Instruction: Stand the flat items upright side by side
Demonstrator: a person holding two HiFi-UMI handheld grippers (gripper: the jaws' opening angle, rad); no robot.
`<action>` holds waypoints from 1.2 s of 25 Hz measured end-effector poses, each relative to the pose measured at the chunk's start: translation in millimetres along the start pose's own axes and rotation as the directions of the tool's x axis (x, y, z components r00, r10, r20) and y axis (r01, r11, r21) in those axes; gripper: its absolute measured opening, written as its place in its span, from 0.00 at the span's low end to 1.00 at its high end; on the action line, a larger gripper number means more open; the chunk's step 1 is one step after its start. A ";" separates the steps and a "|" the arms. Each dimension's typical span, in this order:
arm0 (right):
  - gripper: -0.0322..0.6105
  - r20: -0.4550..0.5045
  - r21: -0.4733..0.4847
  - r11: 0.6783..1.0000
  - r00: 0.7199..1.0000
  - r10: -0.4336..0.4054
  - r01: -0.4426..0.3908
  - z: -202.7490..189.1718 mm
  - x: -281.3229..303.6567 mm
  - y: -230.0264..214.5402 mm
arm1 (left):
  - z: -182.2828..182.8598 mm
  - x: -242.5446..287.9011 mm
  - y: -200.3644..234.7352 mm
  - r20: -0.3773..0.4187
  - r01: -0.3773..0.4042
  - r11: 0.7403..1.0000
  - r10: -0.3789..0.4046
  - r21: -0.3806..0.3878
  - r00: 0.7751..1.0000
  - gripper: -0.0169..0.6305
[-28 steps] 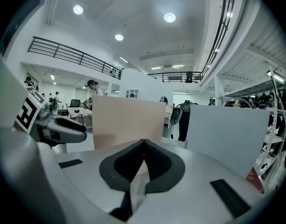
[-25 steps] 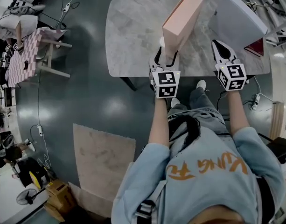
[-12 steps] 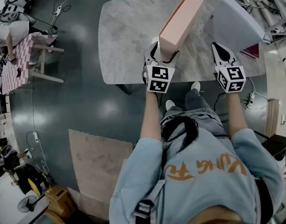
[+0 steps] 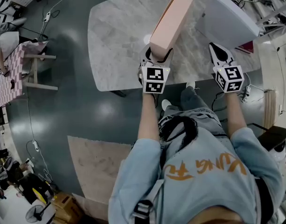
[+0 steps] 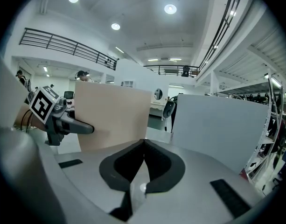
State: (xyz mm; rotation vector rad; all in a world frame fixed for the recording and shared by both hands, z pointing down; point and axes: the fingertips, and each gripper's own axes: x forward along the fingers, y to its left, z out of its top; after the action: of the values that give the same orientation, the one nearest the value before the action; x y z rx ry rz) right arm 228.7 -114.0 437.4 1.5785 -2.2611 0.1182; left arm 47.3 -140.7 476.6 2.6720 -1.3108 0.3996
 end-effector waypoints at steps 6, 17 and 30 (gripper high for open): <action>0.05 -0.027 0.019 0.998 0.998 -0.056 0.056 -15.8 -10.9 -25.7 | 3.9 12.9 -1.5 0.032 -0.062 0.998 0.063 -0.008 0.998 0.52; 0.05 -0.049 0.071 0.985 0.986 -0.156 0.159 -37.8 -43.9 -86.9 | 10.4 42.9 -14.7 0.003 -0.213 0.976 0.213 -0.051 0.977 0.51; 0.10 -0.034 0.111 0.993 0.999 -0.043 0.046 -73.0 -69.2 -173.3 | 19.2 73.4 -48.5 -0.047 -0.435 0.893 0.432 -0.114 0.901 0.51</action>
State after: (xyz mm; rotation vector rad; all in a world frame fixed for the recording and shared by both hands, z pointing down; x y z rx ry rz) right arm 427.4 -95.5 455.3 1.6704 -2.2288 0.2598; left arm 132.0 -171.0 479.7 2.2544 -1.8625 0.3760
